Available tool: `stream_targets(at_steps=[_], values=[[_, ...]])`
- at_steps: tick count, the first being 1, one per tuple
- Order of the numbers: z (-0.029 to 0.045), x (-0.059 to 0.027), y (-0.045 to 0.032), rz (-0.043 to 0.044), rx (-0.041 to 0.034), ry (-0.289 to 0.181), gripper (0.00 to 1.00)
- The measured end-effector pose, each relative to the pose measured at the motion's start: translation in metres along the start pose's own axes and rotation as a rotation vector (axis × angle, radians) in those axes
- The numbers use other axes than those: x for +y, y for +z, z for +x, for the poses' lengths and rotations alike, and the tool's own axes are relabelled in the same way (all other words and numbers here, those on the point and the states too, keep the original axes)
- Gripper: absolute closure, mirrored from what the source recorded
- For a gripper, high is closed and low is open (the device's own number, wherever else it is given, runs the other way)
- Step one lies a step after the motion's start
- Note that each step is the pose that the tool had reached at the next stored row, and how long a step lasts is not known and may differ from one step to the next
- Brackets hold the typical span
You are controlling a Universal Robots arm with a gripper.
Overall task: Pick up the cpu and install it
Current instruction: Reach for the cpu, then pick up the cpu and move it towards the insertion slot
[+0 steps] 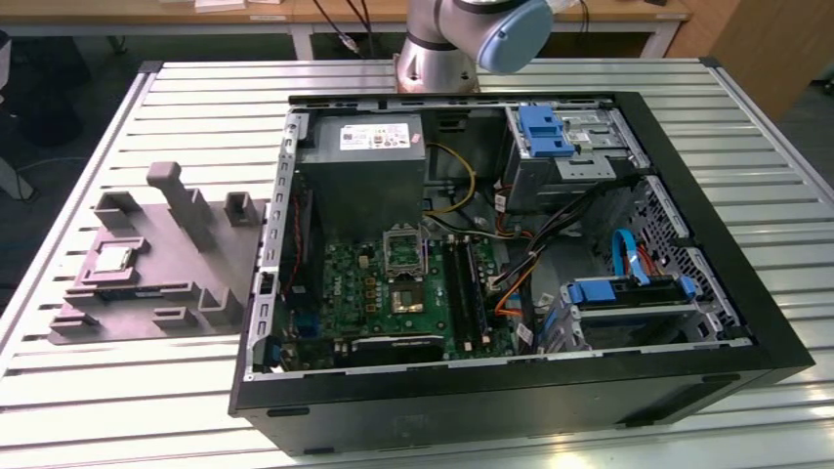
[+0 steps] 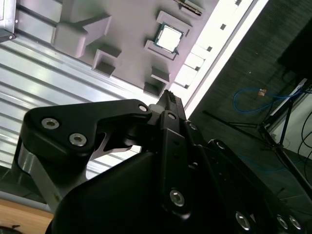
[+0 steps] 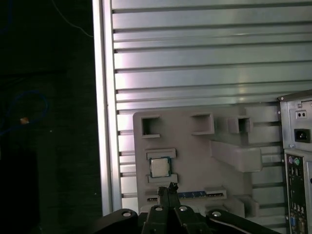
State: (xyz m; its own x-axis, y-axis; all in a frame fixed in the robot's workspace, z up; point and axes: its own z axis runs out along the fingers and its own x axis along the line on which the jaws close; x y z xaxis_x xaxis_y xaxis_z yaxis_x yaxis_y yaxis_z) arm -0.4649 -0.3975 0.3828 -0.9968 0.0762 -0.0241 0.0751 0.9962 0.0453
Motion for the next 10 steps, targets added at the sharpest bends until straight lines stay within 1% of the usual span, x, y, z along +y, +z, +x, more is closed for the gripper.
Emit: stream_targets(at_steps=[2, 10], values=[[0.0036, -0.0002, -0.0001, 0.0, 0.0, 0.0, 0.89], [0.0042, -0.0003, -0.0001, 0.0, 0.0001, 0.0, 0.89]])
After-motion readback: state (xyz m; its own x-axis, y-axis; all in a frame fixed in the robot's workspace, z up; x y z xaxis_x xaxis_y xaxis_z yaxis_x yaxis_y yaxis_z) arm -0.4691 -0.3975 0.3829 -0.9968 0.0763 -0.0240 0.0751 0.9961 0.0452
